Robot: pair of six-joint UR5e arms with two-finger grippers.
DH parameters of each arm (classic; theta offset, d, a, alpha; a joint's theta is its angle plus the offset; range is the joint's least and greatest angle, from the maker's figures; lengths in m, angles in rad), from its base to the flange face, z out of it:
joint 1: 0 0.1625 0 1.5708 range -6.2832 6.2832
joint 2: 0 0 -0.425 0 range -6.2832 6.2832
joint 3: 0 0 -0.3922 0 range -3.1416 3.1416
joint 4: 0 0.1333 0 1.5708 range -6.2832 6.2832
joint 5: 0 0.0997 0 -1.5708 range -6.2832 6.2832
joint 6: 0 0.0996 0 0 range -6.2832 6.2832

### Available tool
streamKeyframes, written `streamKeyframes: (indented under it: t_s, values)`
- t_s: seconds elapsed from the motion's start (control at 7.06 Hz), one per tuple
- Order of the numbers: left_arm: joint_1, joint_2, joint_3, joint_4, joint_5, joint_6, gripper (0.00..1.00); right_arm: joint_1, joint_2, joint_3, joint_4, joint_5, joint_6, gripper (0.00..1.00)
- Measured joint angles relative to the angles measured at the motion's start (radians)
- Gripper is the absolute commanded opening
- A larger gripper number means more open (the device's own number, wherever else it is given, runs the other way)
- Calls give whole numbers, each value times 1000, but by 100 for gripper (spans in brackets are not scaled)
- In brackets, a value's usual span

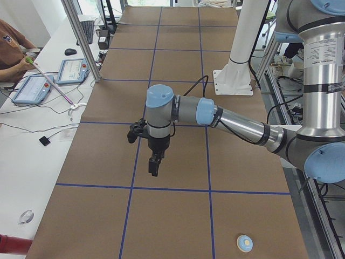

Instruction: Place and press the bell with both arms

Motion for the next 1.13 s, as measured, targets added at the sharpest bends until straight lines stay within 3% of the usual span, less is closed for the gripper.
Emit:
streamKeyframes:
  t_s: [0.42,1.13]
  values:
    - [26,17,-180,166,31,-290,100,0,-1,9,-2,1,0,100]
    - [242,189,-399,189,215,-994,100,0,-23,35,-10,16,25,100]
